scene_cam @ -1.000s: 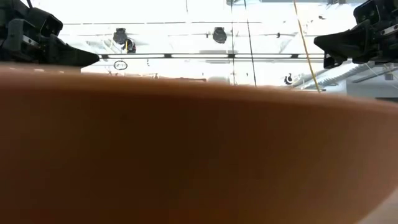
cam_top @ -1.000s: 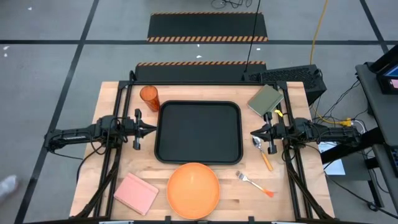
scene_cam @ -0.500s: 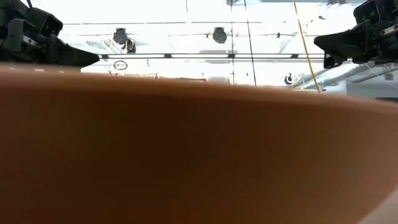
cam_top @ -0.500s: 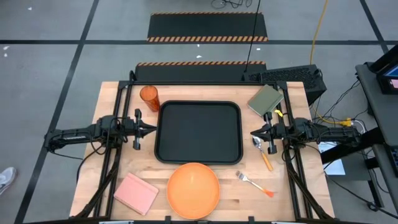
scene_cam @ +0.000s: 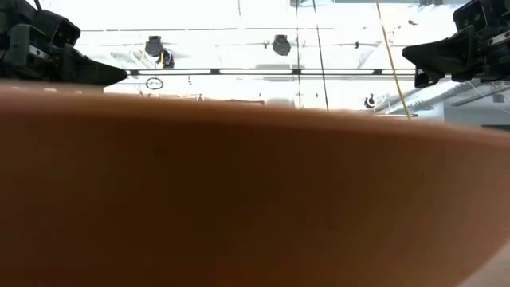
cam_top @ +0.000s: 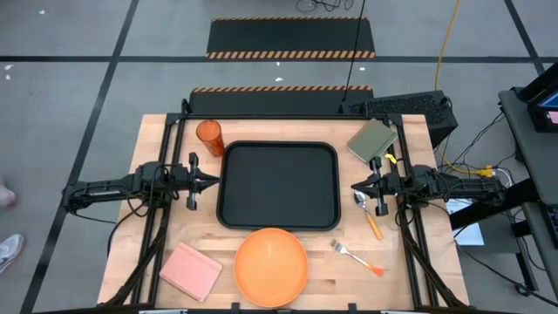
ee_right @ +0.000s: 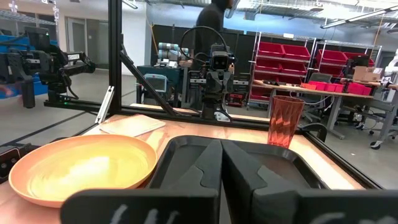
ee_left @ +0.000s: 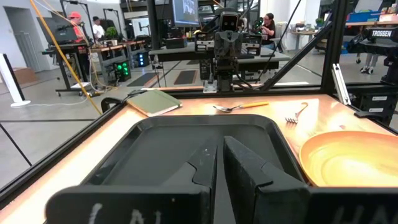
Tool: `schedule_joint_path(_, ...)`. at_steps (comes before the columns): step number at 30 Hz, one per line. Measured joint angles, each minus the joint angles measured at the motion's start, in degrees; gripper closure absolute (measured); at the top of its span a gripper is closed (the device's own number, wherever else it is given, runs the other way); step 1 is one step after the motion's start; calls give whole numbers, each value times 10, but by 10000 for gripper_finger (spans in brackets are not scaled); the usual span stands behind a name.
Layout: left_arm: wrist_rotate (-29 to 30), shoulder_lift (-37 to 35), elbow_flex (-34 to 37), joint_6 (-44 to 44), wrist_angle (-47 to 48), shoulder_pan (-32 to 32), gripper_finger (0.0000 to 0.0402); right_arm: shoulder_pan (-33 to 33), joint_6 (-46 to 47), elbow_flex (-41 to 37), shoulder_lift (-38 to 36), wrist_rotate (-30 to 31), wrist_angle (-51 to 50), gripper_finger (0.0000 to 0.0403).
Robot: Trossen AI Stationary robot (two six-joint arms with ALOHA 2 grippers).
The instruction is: Pick and place plate/cup/fork/spoon on tray
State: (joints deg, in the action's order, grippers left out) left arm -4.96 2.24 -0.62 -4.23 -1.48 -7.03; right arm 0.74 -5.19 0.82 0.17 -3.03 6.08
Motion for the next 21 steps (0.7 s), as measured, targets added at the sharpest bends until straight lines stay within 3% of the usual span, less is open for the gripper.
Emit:
schedule_joint_path(17, 0, 0, 0, 0, 0, 0, 369, 0, 2, 0, 0, 0, 67, 403)
schedule_joint_path(21, 0, 0, 0, 0, 0, 0, 369, 0, 94, 0, 0, 0, 108, 403)
